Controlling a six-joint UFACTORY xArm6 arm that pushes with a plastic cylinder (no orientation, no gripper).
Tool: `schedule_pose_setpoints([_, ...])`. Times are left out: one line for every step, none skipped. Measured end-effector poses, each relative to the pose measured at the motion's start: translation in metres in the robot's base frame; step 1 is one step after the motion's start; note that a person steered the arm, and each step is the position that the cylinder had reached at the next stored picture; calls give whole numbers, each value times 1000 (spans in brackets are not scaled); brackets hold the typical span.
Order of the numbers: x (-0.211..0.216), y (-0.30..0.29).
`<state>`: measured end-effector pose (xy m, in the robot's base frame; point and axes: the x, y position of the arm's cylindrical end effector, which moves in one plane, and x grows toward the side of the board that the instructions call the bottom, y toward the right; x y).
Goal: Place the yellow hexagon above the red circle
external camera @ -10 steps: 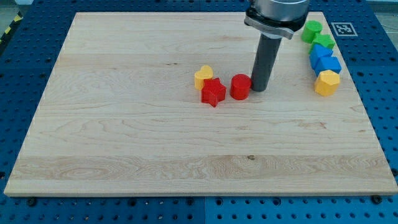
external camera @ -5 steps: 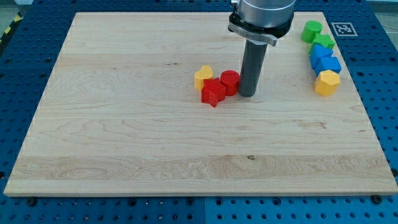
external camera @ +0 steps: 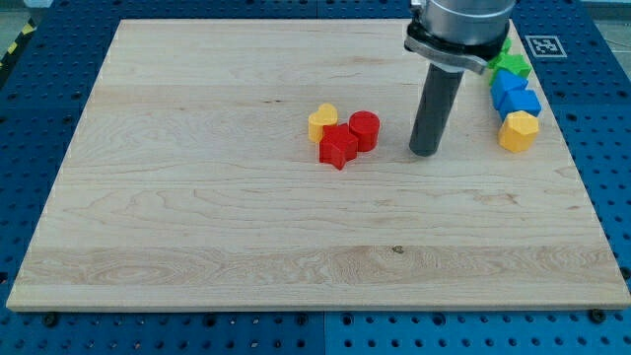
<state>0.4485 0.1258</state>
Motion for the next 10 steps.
schedule_pose_setpoints([2,0])
schedule_pose_setpoints([32,0])
schedule_pose_setpoints([65,26])
schedule_pose_setpoints([83,93])
schedule_pose_setpoints([98,170])
schedule_pose_setpoints([99,179])
schedule_pose_setpoints([95,187])
schedule_pose_setpoints([51,189])
schedule_pose_setpoints([-8,188])
schedule_pose_setpoints([-25,187])
